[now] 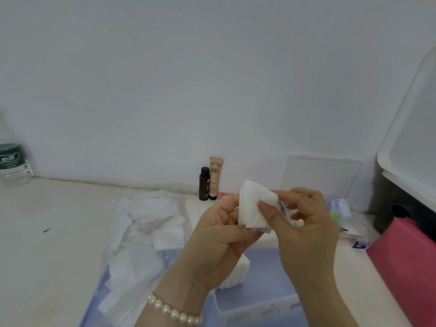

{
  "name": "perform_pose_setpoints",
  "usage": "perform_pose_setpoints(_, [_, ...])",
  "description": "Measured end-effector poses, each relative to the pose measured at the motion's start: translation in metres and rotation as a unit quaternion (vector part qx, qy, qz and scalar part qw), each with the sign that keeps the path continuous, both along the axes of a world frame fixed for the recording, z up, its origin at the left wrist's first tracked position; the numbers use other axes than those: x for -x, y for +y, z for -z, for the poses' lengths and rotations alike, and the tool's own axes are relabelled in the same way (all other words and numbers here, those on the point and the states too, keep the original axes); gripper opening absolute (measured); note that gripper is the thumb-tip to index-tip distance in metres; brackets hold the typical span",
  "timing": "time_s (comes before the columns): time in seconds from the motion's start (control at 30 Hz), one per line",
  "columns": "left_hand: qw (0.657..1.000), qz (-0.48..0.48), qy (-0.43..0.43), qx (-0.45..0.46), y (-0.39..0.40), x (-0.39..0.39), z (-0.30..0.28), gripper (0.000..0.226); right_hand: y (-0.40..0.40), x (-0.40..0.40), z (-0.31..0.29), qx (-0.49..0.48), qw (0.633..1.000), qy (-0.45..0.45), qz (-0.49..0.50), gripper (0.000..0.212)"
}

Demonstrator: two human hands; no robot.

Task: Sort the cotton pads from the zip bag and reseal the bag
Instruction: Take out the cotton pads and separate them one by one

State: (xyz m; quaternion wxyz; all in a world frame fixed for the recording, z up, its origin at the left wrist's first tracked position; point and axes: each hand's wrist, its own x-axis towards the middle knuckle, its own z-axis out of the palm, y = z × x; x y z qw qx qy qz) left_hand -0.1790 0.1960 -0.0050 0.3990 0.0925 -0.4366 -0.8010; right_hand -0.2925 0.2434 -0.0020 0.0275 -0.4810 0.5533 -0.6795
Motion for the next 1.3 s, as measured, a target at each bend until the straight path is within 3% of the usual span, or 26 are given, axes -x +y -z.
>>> perform_pose_setpoints(0.07, [1.000,0.003,0.004,-0.001,0.001,0.000,-0.001,0.048,-0.001,0.004,-0.001,-0.006,0.994,-0.088,-0.070,0.017])
perform_pose_setpoints(0.17, [1.000,0.007,0.010,-0.012,0.002,-0.001,-0.002,0.047,-0.001,0.013,0.000,-0.029,0.948,-0.251,-0.193,0.032])
perform_pose_setpoints(0.23, [1.000,0.012,0.012,-0.019,0.001,-0.002,-0.002,0.048,-0.001,0.018,-0.002,-0.047,0.935,-0.274,-0.219,0.053])
perform_pose_setpoints(0.33, [0.999,0.020,0.017,-0.037,0.000,-0.002,-0.002,0.047,0.000,0.021,-0.003,-0.056,0.921,-0.309,-0.232,0.051])
perform_pose_setpoints(0.5, [0.997,0.023,0.027,-0.068,-0.003,0.000,0.000,0.047,0.001,0.027,-0.008,-0.008,0.889,-0.376,-0.263,0.070])
perform_pose_setpoints(0.63, [0.997,0.021,0.027,-0.068,-0.002,0.001,0.000,0.047,0.006,0.024,-0.014,-0.024,0.887,-0.345,-0.305,0.063])
perform_pose_setpoints(0.8, [0.998,0.011,0.012,-0.064,-0.002,0.002,0.000,0.053,0.004,0.013,-0.009,-0.069,0.928,-0.279,-0.236,0.064])
perform_pose_setpoints(0.93, [0.996,0.005,0.015,-0.084,-0.001,0.003,-0.001,0.051,0.006,0.013,-0.011,-0.073,0.939,-0.263,-0.209,0.031])
perform_pose_setpoints(1.17, [0.991,0.003,0.047,-0.126,0.003,0.005,-0.003,0.039,0.008,0.007,-0.015,-0.061,0.952,-0.245,-0.175,0.018])
perform_pose_setpoints(1.3, [0.996,-0.030,0.035,-0.074,0.007,0.009,-0.001,0.040,0.007,0.003,-0.014,-0.054,0.962,-0.218,-0.156,0.019])
